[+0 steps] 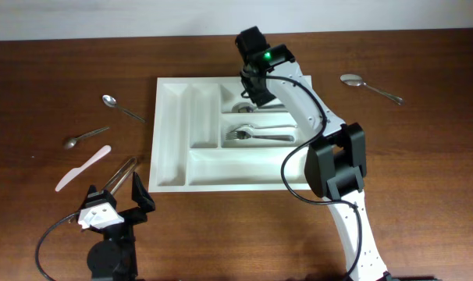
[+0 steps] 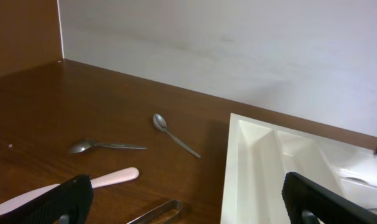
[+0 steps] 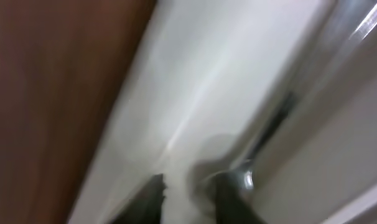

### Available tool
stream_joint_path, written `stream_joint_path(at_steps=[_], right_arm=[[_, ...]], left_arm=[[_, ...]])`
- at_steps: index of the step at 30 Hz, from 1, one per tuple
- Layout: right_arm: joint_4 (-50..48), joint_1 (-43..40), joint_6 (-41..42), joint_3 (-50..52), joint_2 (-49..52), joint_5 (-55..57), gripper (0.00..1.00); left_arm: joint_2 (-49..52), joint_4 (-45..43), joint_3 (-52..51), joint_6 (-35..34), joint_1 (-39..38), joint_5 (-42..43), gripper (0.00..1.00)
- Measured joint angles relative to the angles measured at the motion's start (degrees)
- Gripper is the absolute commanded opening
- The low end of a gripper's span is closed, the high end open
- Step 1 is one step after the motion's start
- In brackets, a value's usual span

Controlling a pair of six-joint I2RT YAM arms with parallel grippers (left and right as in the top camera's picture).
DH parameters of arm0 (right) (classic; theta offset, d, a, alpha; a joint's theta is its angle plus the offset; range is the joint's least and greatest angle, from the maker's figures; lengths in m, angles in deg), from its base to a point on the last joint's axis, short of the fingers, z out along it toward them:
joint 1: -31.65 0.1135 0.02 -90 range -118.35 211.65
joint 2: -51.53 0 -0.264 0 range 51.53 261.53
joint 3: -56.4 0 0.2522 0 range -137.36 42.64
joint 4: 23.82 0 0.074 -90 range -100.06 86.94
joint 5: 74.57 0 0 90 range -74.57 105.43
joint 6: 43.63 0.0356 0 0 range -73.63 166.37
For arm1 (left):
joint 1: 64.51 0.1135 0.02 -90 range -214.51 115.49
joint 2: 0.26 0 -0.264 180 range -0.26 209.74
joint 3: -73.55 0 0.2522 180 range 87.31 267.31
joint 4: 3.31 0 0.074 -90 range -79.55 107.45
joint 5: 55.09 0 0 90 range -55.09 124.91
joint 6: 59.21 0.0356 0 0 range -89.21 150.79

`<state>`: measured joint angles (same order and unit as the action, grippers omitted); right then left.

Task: Pack container
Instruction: 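Lower the spoon into the upper compartment and open the right gripper, then move the right gripper back over the second silver spoon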

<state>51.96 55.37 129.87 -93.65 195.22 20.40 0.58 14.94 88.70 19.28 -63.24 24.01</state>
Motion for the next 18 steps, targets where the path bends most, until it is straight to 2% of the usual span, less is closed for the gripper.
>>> stream_joint_path(at_steps=[3,5,10,15,18], right_arm=[[1.2,-0.1,-4.2,-4.6,0.0,0.7,0.39],[2.7,-0.4,-7.4,-8.6,0.0,1.7,0.45],[9.2,-2.3,-11.0,-15.7,0.0,4.8,0.52],[14.9,-7.7,-13.2,-17.6,0.0,6.3,0.58],[18.2,-12.1,-13.7,-17.6,0.0,6.6,0.66]], left_arm=[[0.0,0.0,0.0,0.0,0.0,0.0,0.99],[0.0,0.0,0.0,0.0,0.0,0.0,0.99],[0.0,0.0,0.0,0.0,0.0,0.0,0.99],[0.0,0.0,0.0,0.0,0.0,0.0,0.99],[0.0,0.0,0.0,0.0,0.0,0.0,0.99]])
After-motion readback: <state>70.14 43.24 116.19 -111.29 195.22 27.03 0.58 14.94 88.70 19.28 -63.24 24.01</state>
